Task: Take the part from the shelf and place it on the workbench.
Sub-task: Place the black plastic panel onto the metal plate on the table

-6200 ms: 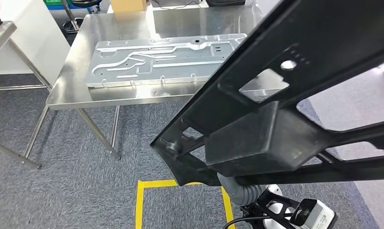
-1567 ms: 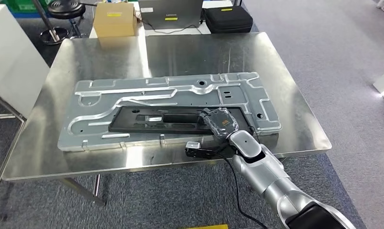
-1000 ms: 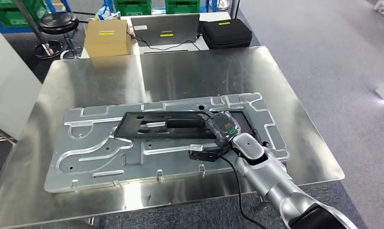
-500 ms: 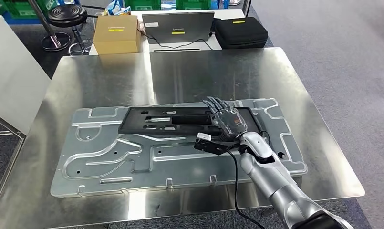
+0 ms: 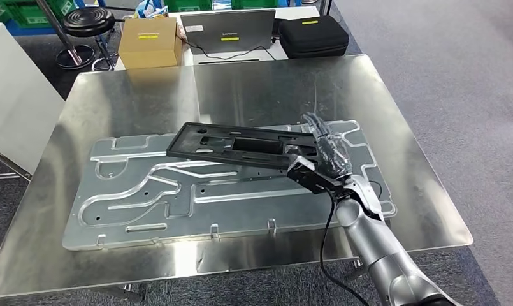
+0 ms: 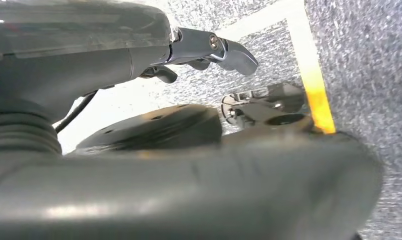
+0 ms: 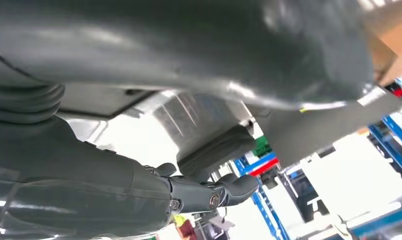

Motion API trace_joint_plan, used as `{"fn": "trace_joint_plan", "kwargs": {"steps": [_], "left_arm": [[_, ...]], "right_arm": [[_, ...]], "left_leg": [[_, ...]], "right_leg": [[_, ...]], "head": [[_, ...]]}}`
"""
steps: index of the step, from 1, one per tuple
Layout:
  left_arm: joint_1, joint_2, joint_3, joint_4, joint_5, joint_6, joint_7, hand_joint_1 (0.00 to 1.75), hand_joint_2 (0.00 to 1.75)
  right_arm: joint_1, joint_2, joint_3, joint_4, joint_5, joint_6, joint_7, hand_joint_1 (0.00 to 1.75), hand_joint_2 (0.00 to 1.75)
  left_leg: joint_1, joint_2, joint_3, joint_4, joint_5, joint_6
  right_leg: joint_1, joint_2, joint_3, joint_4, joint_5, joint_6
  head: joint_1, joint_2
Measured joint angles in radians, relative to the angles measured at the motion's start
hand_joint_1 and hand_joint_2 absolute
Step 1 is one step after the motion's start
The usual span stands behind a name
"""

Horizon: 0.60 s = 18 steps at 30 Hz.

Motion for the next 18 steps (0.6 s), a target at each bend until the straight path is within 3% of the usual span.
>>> {"fn": "trace_joint_plan", "kwargs": {"steps": [4,5,6,8,9,10,11,13,15,16,18], "left_arm": [[-0.004,0.000,0.006,0.000,0.014,0.012,-0.030,0.00,0.00],[-0.005,0.000,0.007,0.000,0.017,0.013,-0.034,0.00,0.00],[-0.006,0.000,0.007,0.000,0.018,0.013,-0.037,0.00,0.00],[-0.009,0.000,0.009,0.000,0.019,0.013,-0.041,0.00,0.00],[-0.009,0.000,0.010,0.000,0.020,0.013,-0.042,0.00,0.00],[-0.009,0.000,0.011,0.000,0.020,0.013,-0.044,0.00,0.00],[-0.009,0.000,0.012,0.000,0.021,0.013,-0.047,0.00,0.00],[-0.009,0.000,0.014,0.000,0.027,0.014,-0.051,0.00,0.00],[-0.011,0.000,0.016,0.000,0.031,0.020,-0.048,0.00,0.00],[-0.012,-0.001,0.017,0.000,0.032,0.025,-0.043,0.00,0.00],[-0.012,-0.002,0.021,0.000,0.037,0.034,-0.031,0.00,0.00]], "right_arm": [[-0.028,0.005,-0.026,0.015,-0.014,-0.001,-0.020,0.00,0.00],[-0.033,0.006,-0.030,0.020,-0.016,-0.001,-0.022,0.00,0.00],[-0.038,0.006,-0.035,0.024,-0.016,-0.001,-0.024,0.00,0.00],[-0.044,0.006,-0.041,0.031,-0.018,-0.002,-0.028,0.00,0.00],[-0.046,0.006,-0.043,0.035,-0.019,-0.003,-0.029,0.00,0.00],[-0.047,0.007,-0.046,0.040,-0.021,-0.005,-0.030,0.00,0.00],[-0.049,0.007,-0.048,0.045,-0.025,-0.010,-0.033,0.00,0.00],[-0.055,0.011,-0.054,0.053,-0.047,-0.021,-0.050,0.00,0.00],[-0.062,0.022,-0.063,0.051,-0.093,-0.030,-0.090,0.00,0.00],[-0.060,0.029,-0.069,0.042,-0.127,-0.031,-0.118,0.00,0.00],[-0.035,0.046,-0.077,-0.001,-0.200,-0.023,-0.169,0.00,0.00]], "left_leg": [[-0.008,0.002,-0.005,-0.024,0.034,0.022],[-0.006,0.004,-0.012,-0.028,0.047,0.028],[-0.003,0.005,-0.022,-0.032,0.062,0.033],[-0.002,0.007,-0.049,-0.033,0.085,0.038],[-0.002,0.007,-0.063,-0.032,0.095,0.037],[-0.002,0.007,-0.077,-0.031,0.104,0.035],[-0.001,0.007,-0.090,-0.030,0.113,0.033],[-0.001,0.007,-0.112,-0.026,0.129,0.026],[-0.002,0.006,-0.127,-0.023,0.142,0.015],[-0.002,0.006,-0.130,-0.023,0.149,0.008],[0.001,0.005,-0.132,-0.028,0.164,-0.007]], "right_leg": [[-0.005,0.002,-0.007,-0.006,0.020,0.024],[-0.007,0.002,-0.015,0.008,0.000,0.029],[-0.009,0.003,-0.030,0.042,-0.039,0.034],[-0.015,0.002,-0.065,0.164,-0.145,0.045],[-0.018,0.002,-0.076,0.227,-0.179,0.049],[-0.020,0.002,-0.076,0.269,-0.192,0.053],[-0.023,0.002,-0.060,0.280,-0.186,0.055],[-0.027,0.002,0.026,0.195,-0.149,0.055],[-0.024,0.004,0.127,0.059,-0.143,0.048],[-0.021,0.005,0.154,0.015,-0.147,0.042],[-0.013,0.007,0.159,-0.008,-0.143,0.024]], "head": [[0.001,0.000],[0.002,0.000],[0.003,0.000],[0.004,0.000],[0.005,0.000],[0.005,0.000],[0.005,0.000],[0.005,0.000],[0.003,0.000],[0.004,0.000],[0.004,0.000]]}}
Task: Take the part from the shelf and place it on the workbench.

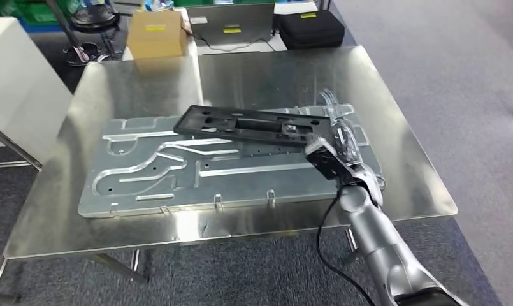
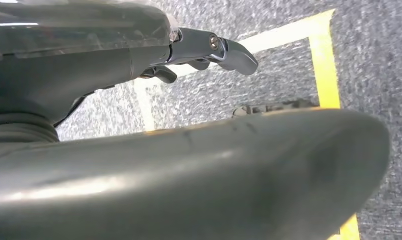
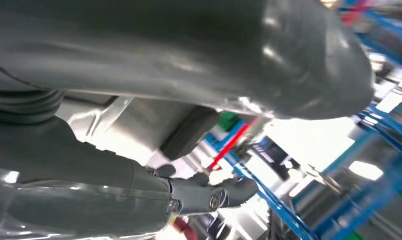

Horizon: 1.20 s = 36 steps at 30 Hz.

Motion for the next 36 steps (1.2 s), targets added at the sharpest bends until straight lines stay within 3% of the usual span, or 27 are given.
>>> {"fn": "trace_joint_plan", "kwargs": {"steps": [2,4,6,7,8,9,11,13,15,17,18,21,22,23,24,25,26,28,29,31,34,36], "left_arm": [[0.003,-0.001,0.005,0.000,0.007,0.008,0.008,0.00,0.00],[0.005,-0.002,0.010,0.000,0.014,0.014,0.011,0.00,0.00],[0.005,-0.003,0.014,0.000,0.019,0.017,0.011,0.00,0.00],[0.005,-0.003,0.016,0.000,0.019,0.018,0.011,0.00,0.00],[0.005,-0.003,0.018,0.000,0.020,0.020,0.010,0.00,0.00],[0.005,-0.003,0.020,0.000,0.021,0.021,0.010,0.00,0.00],[0.003,-0.002,0.023,0.000,0.021,0.023,0.010,0.00,0.00],[0.001,-0.001,0.025,-0.001,0.022,0.025,0.009,0.00,0.00],[-0.001,-0.001,0.027,-0.001,0.024,0.025,0.008,0.00,0.00],[-0.001,-0.002,0.028,-0.001,0.026,0.025,0.007,0.00,0.00],[-0.001,-0.002,0.028,0.000,0.026,0.025,0.007,0.00,0.00],[-0.001,-0.002,0.028,0.000,0.026,0.024,0.005,0.00,0.00],[-0.001,-0.002,0.028,0.000,0.026,0.024,0.005,0.00,0.00],[-0.001,-0.002,0.028,0.000,0.026,0.024,0.005,0.00,0.00],[-0.001,-0.002,0.028,0.000,0.026,0.024,0.005,0.00,0.00],[-0.001,-0.002,0.028,0.000,0.026,0.024,0.005,0.00,0.00],[-0.002,-0.002,0.028,-0.001,0.026,0.023,0.005,0.00,0.00],[-0.002,0.000,0.028,-0.001,0.026,0.023,0.003,0.00,0.00],[-0.002,0.001,0.028,-0.001,0.026,0.023,0.002,0.00,0.00],[-0.002,0.000,0.028,-0.001,0.026,0.023,0.001,0.00,0.00],[-0.001,0.000,0.028,-0.001,0.026,0.023,0.001,0.00,0.00],[0.001,-0.001,0.028,-0.001,0.025,0.023,0.001,0.00,0.00]], "right_arm": [[0.053,0.022,0.004,-0.070,-0.052,0.008,-0.022,0.00,0.00],[0.118,0.047,0.023,-0.155,-0.083,0.001,-0.023,0.00,0.00],[0.178,0.066,0.052,-0.232,-0.106,-0.015,-0.020,0.00,0.00],[0.205,0.071,0.067,-0.261,-0.116,-0.023,-0.018,0.00,0.00],[0.229,0.075,0.080,-0.288,-0.123,-0.029,-0.016,0.00,0.00],[0.252,0.079,0.091,-0.310,-0.129,-0.033,-0.014,0.00,0.00],[0.293,0.089,0.113,-0.355,-0.135,-0.037,-0.008,0.00,0.00],[0.322,0.098,0.133,-0.391,-0.138,-0.038,-0.004,0.00,0.00],[0.339,0.105,0.147,-0.409,-0.143,-0.038,-0.001,0.00,0.00],[0.355,0.108,0.151,-0.417,-0.151,-0.039,0.002,0.00,0.00],[0.363,0.108,0.152,-0.419,-0.154,-0.038,0.005,0.00,0.00],[0.380,0.109,0.154,-0.424,-0.158,-0.038,0.013,0.00,0.00],[0.385,0.109,0.154,-0.424,-0.159,-0.038,0.014,0.00,0.00],[0.390,0.109,0.154,-0.424,-0.160,-0.038,0.014,0.00,0.00],[0.394,0.109,0.154,-0.424,-0.163,-0.037,0.015,0.00,0.00],[0.397,0.109,0.154,-0.425,-0.167,-0.034,0.017,0.00,0.00],[0.399,0.111,0.154,-0.426,-0.174,-0.028,0.022,0.00,0.00],[0.403,0.117,0.153,-0.426,-0.197,-0.002,0.035,0.00,0.00],[0.406,0.122,0.151,-0.426,-0.210,0.013,0.042,0.00,0.00],[0.416,0.127,0.145,-0.422,-0.229,0.036,0.049,0.00,0.00],[0.422,0.128,0.140,-0.419,-0.236,0.043,0.050,0.00,0.00],[0.426,0.128,0.135,-0.415,-0.241,0.045,0.051,0.00,0.00]], "left_leg": [[0.006,-0.002,-0.009,0.012,-0.016,-0.011],[0.009,-0.002,-0.035,0.090,-0.102,-0.014],[0.008,-0.002,-0.063,0.219,-0.197,-0.014],[0.007,-0.002,-0.066,0.268,-0.215,-0.014],[0.006,-0.002,-0.054,0.289,-0.208,-0.012],[0.004,-0.002,-0.026,0.275,-0.184,-0.008],[-0.004,-0.005,0.073,0.159,-0.145,0.005],[-0.013,-0.007,0.162,0.026,-0.159,0.015],[-0.018,-0.006,0.186,-0.026,-0.167,0.021],[-0.015,0.001,0.176,-0.036,-0.142,0.031],[-0.012,0.004,0.167,-0.042,-0.126,0.037],[-0.009,0.013,0.126,-0.045,-0.085,0.043],[-0.008,0.016,0.110,-0.044,-0.073,0.041],[-0.007,0.019,0.092,-0.041,-0.061,0.037],[-0.005,0.021,0.073,-0.037,-0.049,0.033],[-0.003,0.023,0.055,-0.032,-0.040,0.027],[-0.001,0.025,0.038,-0.024,-0.031,0.020],[0.001,0.026,0.015,-0.007,-0.018,0.005],[0.002,0.027,0.008,-0.002,-0.011,-0.003],[0.006,0.028,0.003,-0.003,0.004,-0.017],[0.010,0.028,0.001,-0.005,0.010,-0.023],[0.014,0.027,-0.006,0.001,0.001,-0.029]], "right_leg": [[0.002,-0.004,-0.010,-0.009,0.019,-0.020],[0.004,-0.007,-0.030,-0.014,0.040,-0.039],[0.011,-0.006,-0.057,-0.014,0.060,-0.048],[0.015,-0.006,-0.072,-0.013,0.071,-0.050],[0.019,-0.005,-0.088,-0.011,0.081,-0.051],[0.022,-0.004,-0.103,-0.008,0.092,-0.051],[0.025,-0.001,-0.131,-0.001,0.111,-0.050],[0.025,0.002,-0.145,0.003,0.128,-0.043],[0.022,0.004,-0.146,-0.001,0.148,-0.033],[0.018,0.006,-0.149,-0.001,0.146,-0.021],[0.017,0.006,-0.157,0.018,0.117,-0.015],[0.003,0.005,-0.195,0.176,-0.035,0.003],[-0.003,0.004,-0.202,0.232,-0.058,0.009],[-0.010,0.003,-0.197,0.268,-0.052,0.016],[-0.017,0.001,-0.178,0.275,-0.028,0.022],[-0.024,-0.001,-0.142,0.249,0.001,0.029],[-0.031,-0.005,-0.090,0.194,0.014,0.035],[-0.031,-0.008,0.009,0.061,-0.013,0.035],[-0.027,-0.009,0.035,0.017,-0.031,0.029],[-0.015,-0.009,0.038,-0.003,-0.037,0.015],[-0.009,-0.009,0.034,-0.002,-0.032,0.008],[-0.010,-0.010,0.024,-0.005,-0.021,-0.003]], "head": [[0.002,0.000],[0.000,0.000],[-0.001,0.000],[-0.001,0.000],[-0.001,0.000],[-0.001,0.000],[-0.001,0.000],[0.000,0.000],[-0.003,0.000],[-0.007,0.000],[-0.006,0.000],[-0.002,0.000],[-0.001,0.000],[-0.002,0.000],[-0.001,0.000],[-0.002,0.000],[-0.001,0.000],[-0.003,0.000],[-0.003,0.000],[-0.005,0.000],[-0.005,0.000],[-0.005,0.000]]}}
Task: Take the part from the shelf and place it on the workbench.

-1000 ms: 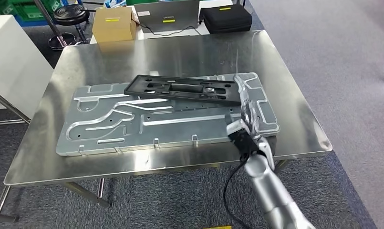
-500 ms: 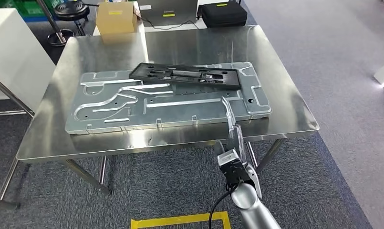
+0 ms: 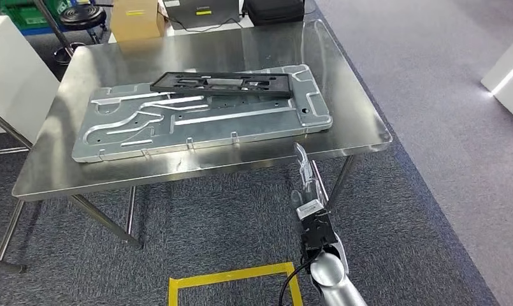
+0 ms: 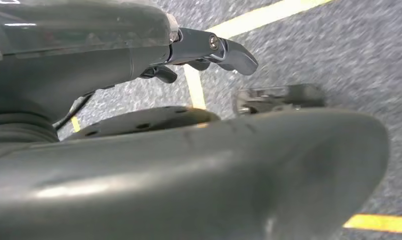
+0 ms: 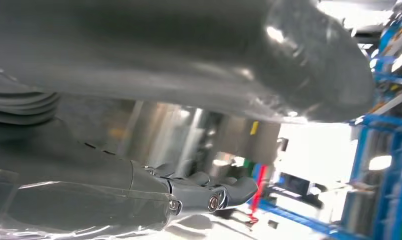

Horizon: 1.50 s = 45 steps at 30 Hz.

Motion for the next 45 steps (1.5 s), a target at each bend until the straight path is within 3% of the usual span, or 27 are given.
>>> {"fn": "trace_joint_plan", "kwargs": {"steps": [3,4,5,7,9,10,12,13,15,17,18,19,21,23,25,27,28,30,32,33,34,35,36,38,40,43,45], "left_arm": [[0.004,0.000,0.000,0.000,-0.007,0.000,0.004,0.00,0.00],[0.004,0.000,0.000,0.000,-0.009,0.000,0.006,0.00,0.00],[0.004,0.000,0.000,0.000,-0.010,0.000,0.008,0.00,0.00],[0.002,0.003,0.000,0.000,-0.011,0.000,0.009,0.00,0.00],[0.000,0.007,0.000,-0.001,-0.012,0.000,0.009,0.00,0.00],[-0.001,0.008,0.000,-0.002,-0.012,0.000,0.009,0.00,0.00],[0.000,0.008,0.000,-0.002,-0.012,0.001,0.009,0.00,0.00],[0.001,0.008,0.000,-0.002,-0.012,0.001,0.009,0.00,0.00],[0.002,0.007,0.000,-0.002,-0.013,0.001,0.010,0.00,0.00],[0.003,0.006,0.000,-0.002,-0.016,0.002,0.012,0.00,0.00],[0.003,0.006,0.000,-0.002,-0.017,0.002,0.015,0.00,0.00],[0.003,0.006,0.000,-0.002,-0.019,0.003,0.018,0.00,0.00],[0.003,0.006,-0.001,-0.002,-0.023,0.003,0.025,0.00,0.00],[0.002,0.007,-0.002,-0.002,-0.026,0.004,0.029,0.00,0.00],[0.001,0.007,-0.002,-0.002,-0.027,0.005,0.032,0.00,0.00],[0.000,0.008,-0.003,-0.002,-0.027,0.006,0.034,0.00,0.00],[0.000,0.007,-0.003,-0.002,-0.029,0.007,0.036,0.00,0.00],[0.003,0.007,-0.004,-0.002,-0.032,0.007,0.040,0.00,0.00],[0.009,0.007,-0.004,-0.002,-0.034,0.007,0.042,0.00,0.00],[0.011,0.007,-0.004,-0.002,-0.035,0.007,0.043,0.00,0.00],[0.012,0.007,-0.005,-0.002,-0.037,0.007,0.043,0.00,0.00],[0.012,0.007,-0.006,-0.002,-0.038,0.007,0.044,0.00,0.00],[0.011,0.007,-0.006,-0.002,-0.040,0.007,0.044,0.00,0.00],[0.008,0.008,-0.009,-0.002,-0.040,0.008,0.045,0.00,0.00],[0.006,0.010,-0.010,-0.002,-0.041,0.009,0.045,0.00,0.00],[0.003,0.009,-0.011,-0.002,-0.041,0.009,0.046,0.00,0.00],[0.002,0.008,-0.011,-0.002,-0.041,0.009,0.046,0.00,0.00]], "right_arm": [[0.012,0.007,-0.046,0.069,-0.041,0.021,0.028,0.00,0.00],[0.015,0.009,-0.067,0.105,-0.056,0.026,0.038,0.00,0.00],[0.013,0.009,-0.085,0.141,-0.063,0.019,0.040,0.00,0.00],[-0.001,0.009,-0.132,0.233,-0.080,-0.002,0.038,0.00,0.00],[-0.026,0.008,-0.195,0.350,-0.104,-0.021,0.024,0.00,0.00],[-0.038,0.007,-0.228,0.408,-0.114,-0.025,0.013,0.00,0.00],[-0.050,0.004,-0.289,0.508,-0.125,-0.029,-0.003,0.00,0.00],[-0.053,0.002,-0.313,0.547,-0.127,-0.032,-0.001,0.00,0.00],[-0.063,-0.002,-0.351,0.606,-0.133,-0.039,0.016,0.00,0.00],[-0.073,-0.005,-0.384,0.654,-0.147,-0.045,0.036,0.00,0.00],[-0.076,-0.009,-0.401,0.677,-0.156,-0.046,0.043,0.00,0.00],[-0.077,-0.014,-0.419,0.703,-0.165,-0.046,0.047,0.00,0.00],[-0.078,-0.026,-0.459,0.757,-0.182,-0.045,0.052,0.00,0.00],[-0.081,-0.037,-0.501,0.800,-0.195,-0.041,0.057,0.00,0.00],[-0.088,-0.044,-0.532,0.829,-0.202,-0.037,0.069,0.00,0.00],[-0.090,-0.052,-0.556,0.859,-0.209,-0.038,0.093,0.00,0.00],[-0.085,-0.057,-0.570,0.878,-0.215,-0.038,0.109,0.00,0.00],[-0.072,-0.065,-0.599,0.910,-0.228,-0.038,0.141,0.00,0.00],[-0.063,-0.070,-0.624,0.933,-0.239,-0.035,0.162,0.00,0.00],[-0.059,-0.072,-0.636,0.945,-0.245,-0.032,0.172,0.00,0.00],[-0.054,-0.074,-0.646,0.956,-0.249,-0.031,0.182,0.00,0.00],[-0.047,-0.076,-0.657,0.967,-0.251,-0.029,0.193,0.00,0.00],[-0.041,-0.078,-0.668,0.977,-0.253,-0.029,0.204,0.00,0.00],[-0.032,-0.080,-0.685,0.992,-0.254,-0.029,0.216,0.00,0.00],[-0.029,-0.080,-0.693,1.001,-0.253,-0.029,0.218,0.00,0.00],[-0.022,-0.086,-0.706,1.012,-0.253,-0.030,0.219,0.00,0.00],[-0.019,-0.090,-0.713,1.019,-0.253,-0.033,0.225,0.00,0.00]], "left_leg": [[-0.003,-0.014,-0.052,0.235,-0.174,0.007],[-0.009,-0.017,-0.048,0.296,-0.202,0.015],[-0.014,-0.020,-0.015,0.275,-0.173,0.022],[-0.029,-0.044,0.095,0.149,-0.143,0.043],[-0.039,-0.071,0.187,0.014,-0.164,0.058],[-0.042,-0.075,0.206,-0.022,-0.175,0.064],[-0.042,-0.061,0.201,-0.039,-0.157,0.071],[-0.040,-0.052,0.193,-0.044,-0.143,0.076],[-0.035,-0.031,0.171,-0.051,-0.112,0.084],[-0.035,-0.011,0.139,-0.050,-0.088,0.086],[-0.035,0.000,0.121,-0.048,-0.076,0.085],[-0.034,0.010,0.102,-0.045,-0.064,0.082],[-0.032,0.028,0.064,-0.033,-0.046,0.075],[-0.032,0.042,0.032,-0.011,-0.035,0.063],[-0.032,0.059,0.017,0.006,-0.027,0.049],[-0.026,0.076,0.013,0.011,-0.019,0.036],[-0.022,0.070,0.008,0.019,-0.029,0.029],[-0.016,0.034,-0.014,0.078,-0.099,0.020],[-0.015,-0.003,-0.045,0.199,-0.202,0.021],[-0.016,-0.010,-0.052,0.257,-0.232,0.025],[-0.018,-0.015,-0.047,0.292,-0.239,0.030],[-0.022,-0.017,-0.027,0.294,-0.225,0.038],[-0.027,-0.022,0.010,0.260,-0.199,0.046],[-0.039,-0.054,0.120,0.116,-0.166,0.066],[-0.046,-0.082,0.200,-0.008,-0.174,0.078],[-0.047,-0.065,0.206,-0.049,-0.159,0.091],[-0.043,-0.043,0.189,-0.060,-0.132,0.102]], "right_leg": [[0.014,0.005,-0.081,0.000,0.068,-0.029],[0.021,0.009,-0.111,0.002,0.090,-0.033],[0.023,0.013,-0.128,0.004,0.102,-0.032],[0.023,0.022,-0.155,0.008,0.126,-0.028],[0.021,0.031,-0.168,0.007,0.150,-0.019],[0.019,0.036,-0.170,0.003,0.162,-0.013],[0.017,0.044,-0.173,-0.007,0.183,-0.002],[0.016,0.044,-0.179,-0.002,0.171,0.003],[0.014,0.034,-0.203,0.062,0.088,0.010],[0.009,0.022,-0.229,0.185,-0.014,0.022],[0.004,0.019,-0.232,0.238,-0.030,0.029],[-0.002,0.016,-0.224,0.268,-0.020,0.036],[-0.014,0.003,-0.163,0.237,0.037,0.050],[-0.018,-0.036,-0.056,0.110,0.031,0.057],[-0.010,-0.060,0.006,0.014,-0.008,0.042],[-0.001,-0.050,0.003,-0.003,-0.005,0.016],[0.001,-0.043,-0.004,-0.005,0.005,0.006],[0.004,-0.032,-0.025,-0.007,0.027,-0.011],[0.009,-0.013,-0.056,-0.006,0.051,-0.021],[0.013,-0.001,-0.072,-0.005,0.064,-0.024],[0.017,0.010,-0.089,-0.004,0.076,-0.025],[0.020,0.021,-0.104,-0.003,0.088,-0.025],[0.022,0.031,-0.118,-0.002,0.099,-0.025],[0.023,0.050,-0.141,0.000,0.122,-0.022],[0.021,0.069,-0.155,-0.003,0.146,-0.014],[0.020,0.083,-0.163,-0.015,0.171,0.002],[0.020,0.058,-0.181,0.024,0.115,0.010]], "head": [[-0.001,0.000],[-0.002,0.000],[-0.002,0.000],[-0.002,0.000],[-0.001,0.000],[-0.002,0.000],[-0.002,0.000],[-0.003,0.000],[0.000,0.000],[0.001,0.000],[0.001,0.000],[0.001,0.000],[0.001,0.000],[0.001,0.000],[-0.002,0.000],[-0.004,0.000],[-0.005,0.000],[-0.005,0.000],[-0.005,0.000],[-0.006,0.000],[-0.006,0.000],[-0.006,0.000],[-0.005,0.000],[-0.005,0.000],[-0.005,0.000],[-0.006,0.000],[-0.004,0.000]]}}
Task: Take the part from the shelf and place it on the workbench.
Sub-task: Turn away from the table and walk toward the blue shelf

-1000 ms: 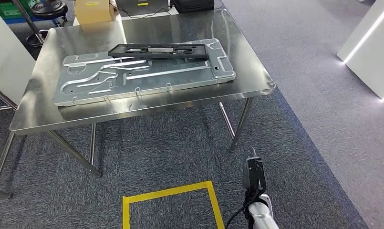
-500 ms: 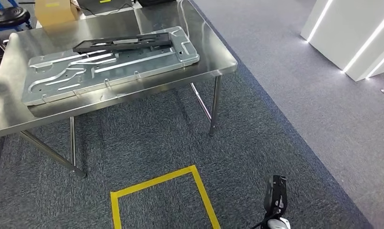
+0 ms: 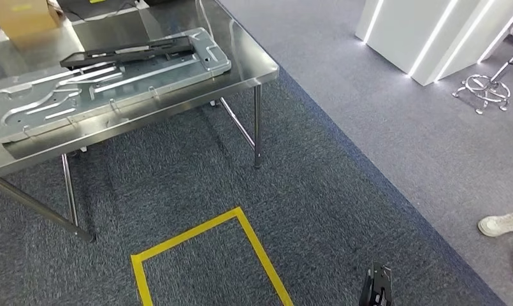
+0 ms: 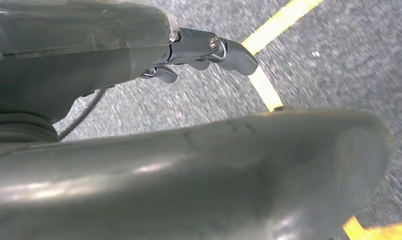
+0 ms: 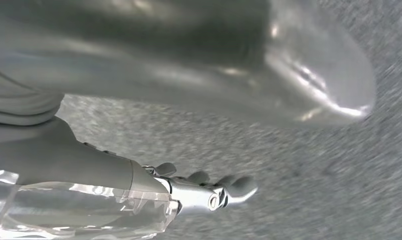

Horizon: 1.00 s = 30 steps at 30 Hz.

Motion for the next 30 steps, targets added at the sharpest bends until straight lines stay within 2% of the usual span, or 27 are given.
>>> {"fn": "trace_joint_plan", "kwargs": {"steps": [2,3,4,5,6,7,8,9,10,11,13,14,15,17,18,19,20,21,22,24,25,26,28,30], "left_arm": [[0.001,-0.001,-0.001,0.000,-0.003,0.000,0.000,0.00,0.00],[0.002,-0.001,-0.003,0.000,-0.005,0.000,0.000,0.00,0.00],[0.003,-0.001,-0.005,0.000,-0.008,0.000,0.000,0.00,0.00],[0.002,-0.001,-0.007,0.000,-0.010,-0.001,0.001,0.00,0.00],[0.002,-0.001,-0.009,0.000,-0.011,-0.001,0.001,0.00,0.00],[0.002,-0.001,-0.011,0.000,-0.012,-0.002,0.003,0.00,0.00],[0.002,-0.001,-0.012,0.000,-0.014,-0.003,0.004,0.00,0.00],[0.002,-0.001,-0.014,0.000,-0.017,-0.003,0.006,0.00,0.00],[0.001,-0.001,-0.016,0.000,-0.020,-0.003,0.007,0.00,0.00],[0.000,-0.002,-0.017,0.000,-0.024,-0.004,0.008,0.00,0.00],[-0.002,-0.003,-0.023,0.000,-0.032,-0.003,0.008,0.00,0.00],[-0.003,-0.003,-0.027,0.000,-0.038,-0.001,0.008,0.00,0.00],[-0.002,-0.004,-0.032,0.000,-0.044,0.002,0.009,0.00,0.00],[0.002,-0.004,-0.041,0.000,-0.056,0.008,0.010,0.00,0.00],[0.005,-0.004,-0.044,0.000,-0.059,0.010,0.011,0.00,0.00],[0.006,-0.004,-0.046,0.000,-0.061,0.011,0.012,0.00,0.00],[0.007,-0.004,-0.049,0.000,-0.062,0.012,0.012,0.00,0.00],[0.008,-0.004,-0.051,0.000,-0.062,0.013,0.012,0.00,0.00],[0.007,-0.004,-0.054,0.000,-0.063,0.013,0.012,0.00,0.00],[0.007,-0.004,-0.059,0.000,-0.063,0.014,0.012,0.00,0.00],[0.006,-0.004,-0.060,0.000,-0.063,0.015,0.012,0.00,0.00],[0.006,-0.005,-0.061,0.000,-0.063,0.015,0.012,0.00,0.00],[0.005,-0.006,-0.064,0.000,-0.064,0.015,0.012,0.00,0.00],[0.004,-0.006,-0.066,0.000,-0.065,0.015,0.013,0.00,0.00]], "right_arm": [[0.000,-0.001,-0.005,0.003,0.000,-0.002,0.007,0.00,0.00],[0.000,-0.002,-0.008,0.005,-0.001,-0.002,0.010,0.00,0.00],[0.002,-0.003,-0.012,0.006,-0.001,-0.002,0.010,0.00,0.00],[0.004,-0.004,-0.016,0.008,-0.002,-0.002,0.011,0.00,0.00],[0.006,-0.005,-0.019,0.009,-0.003,-0.002,0.010,0.00,0.00],[0.007,-0.006,-0.020,0.010,-0.003,0.000,0.010,0.00,0.00],[0.007,-0.006,-0.021,0.011,-0.003,0.002,0.009,0.00,0.00],[0.005,-0.006,-0.021,0.011,-0.002,0.004,0.008,0.00,0.00],[0.004,-0.006,-0.021,0.011,-0.001,0.008,0.007,0.00,0.00],[0.003,-0.007,-0.021,0.011,0.000,0.010,0.006,0.00,0.00],[0.006,-0.009,-0.022,0.012,0.002,0.011,0.006,0.00,0.00],[0.008,-0.010,-0.023,0.012,0.003,0.011,0.007,0.00,0.00],[0.008,-0.011,-0.023,0.013,0.004,0.012,0.007,0.00,0.00],[0.005,-0.011,-0.024,0.013,0.005,0.013,0.006,0.00,0.00],[0.003,-0.011,-0.024,0.013,0.005,0.014,0.006,0.00,0.00],[0.004,-0.011,-0.024,0.013,0.005,0.014,0.006,0.00,0.00],[0.005,-0.011,-0.024,0.014,0.005,0.014,0.006,0.00,0.00],[0.006,-0.011,-0.024,0.014,0.005,0.014,0.006,0.00,0.00],[0.007,-0.011,-0.024,0.015,0.005,0.014,0.006,0.00,0.00],[0.006,-0.011,-0.025,0.016,0.005,0.014,0.006,0.00,0.00],[0.006,-0.011,-0.025,0.016,0.005,0.014,0.005,0.00,0.00],[0.006,-0.011,-0.025,0.016,0.004,0.015,0.005,0.00,0.00],[0.008,-0.012,-0.028,0.016,0.004,0.014,0.004,0.00,0.00],[0.012,-0.013,-0.030,0.017,0.004,0.015,0.004,0.00,0.00]], "left_leg": [[0.001,0.022,-0.025,-0.002,0.023,0.005],[0.001,0.034,-0.040,0.000,0.033,0.004],[0.001,0.046,-0.056,0.003,0.043,0.002],[0.001,0.058,-0.074,0.007,0.053,-0.001],[0.002,0.069,-0.092,0.013,0.061,-0.005],[0.003,0.080,-0.110,0.021,0.068,-0.009],[0.003,0.089,-0.126,0.031,0.073,-0.014],[0.003,0.098,-0.139,0.040,0.076,-0.020],[0.003,0.107,-0.147,0.049,0.080,-0.025],[0.004,0.117,-0.152,0.054,0.083,-0.031],[0.010,0.126,-0.157,0.061,0.087,-0.043],[0.013,0.113,-0.161,0.072,0.075,-0.050],[0.016,0.092,-0.172,0.101,0.048,-0.056],[0.021,0.043,-0.209,0.215,-0.036,-0.063],[0.022,0.033,-0.229,0.279,-0.072,-0.065],[0.023,0.029,-0.239,0.327,-0.092,-0.066],[0.024,0.027,-0.235,0.344,-0.095,-0.066],[0.024,0.026,-0.212,0.320,-0.079,-0.065],[0.026,0.022,-0.172,0.265,-0.054,-0.064],[0.031,-0.010,-0.084,0.126,-0.017,-0.061],[0.032,-0.025,-0.058,0.081,-0.010,-0.060],[0.032,-0.036,-0.047,0.060,-0.011,-0.058],[0.030,-0.026,-0.049,0.055,-0.007,-0.049],[0.030,-0.006,-0.053,0.048,0.003,-0.033]], "right_leg": [[-0.006,-0.031,-0.030,0.113,-0.108,0.009],[-0.010,-0.038,-0.041,0.177,-0.141,0.016],[-0.015,-0.042,-0.045,0.227,-0.148,0.022],[-0.020,-0.045,-0.036,0.251,-0.130,0.028],[-0.025,-0.049,-0.013,0.244,-0.100,0.034],[-0.029,-0.060,0.029,0.202,-0.075,0.039],[-0.030,-0.078,0.087,0.135,-0.070,0.042],[-0.028,-0.094,0.141,0.060,-0.084,0.040],[-0.024,-0.107,0.182,-0.001,-0.102,0.034],[-0.018,-0.112,0.204,-0.040,-0.119,0.026],[-0.016,-0.101,0.202,-0.057,-0.119,0.005],[-0.016,-0.094,0.198,-0.059,-0.112,-0.004],[-0.017,-0.087,0.193,-0.061,-0.104,-0.014],[-0.015,-0.071,0.176,-0.061,-0.087,-0.026],[-0.014,-0.061,0.167,-0.060,-0.080,-0.028],[-0.013,-0.051,0.158,-0.058,-0.073,-0.028],[-0.012,-0.040,0.148,-0.056,-0.066,-0.027],[-0.012,-0.029,0.139,-0.053,-0.061,-0.025],[-0.013,-0.017,0.130,-0.049,-0.056,-0.022],[-0.014,0.004,0.116,-0.039,-0.050,-0.014],[-0.014,0.012,0.110,-0.036,-0.046,-0.008],[-0.013,0.020,0.105,-0.034,-0.042,-0.002],[-0.014,0.032,0.099,-0.033,-0.035,0.012],[-0.015,0.010,0.085,-0.009,-0.053,0.020]], "head": [[0.001,0.000],[0.001,0.000],[0.001,0.000],[0.001,0.000],[0.001,0.000],[0.001,0.000],[0.002,0.000],[0.001,0.000],[0.001,0.000],[0.002,0.000],[0.002,0.000],[0.002,0.000],[0.002,0.000],[0.001,0.000],[0.001,0.000],[0.001,0.000],[0.001,0.000],[0.001,0.000],[0.001,0.000],[0.001,0.000],[0.001,0.000],[0.002,0.000],[0.002,0.000],[0.003,0.000]]}}
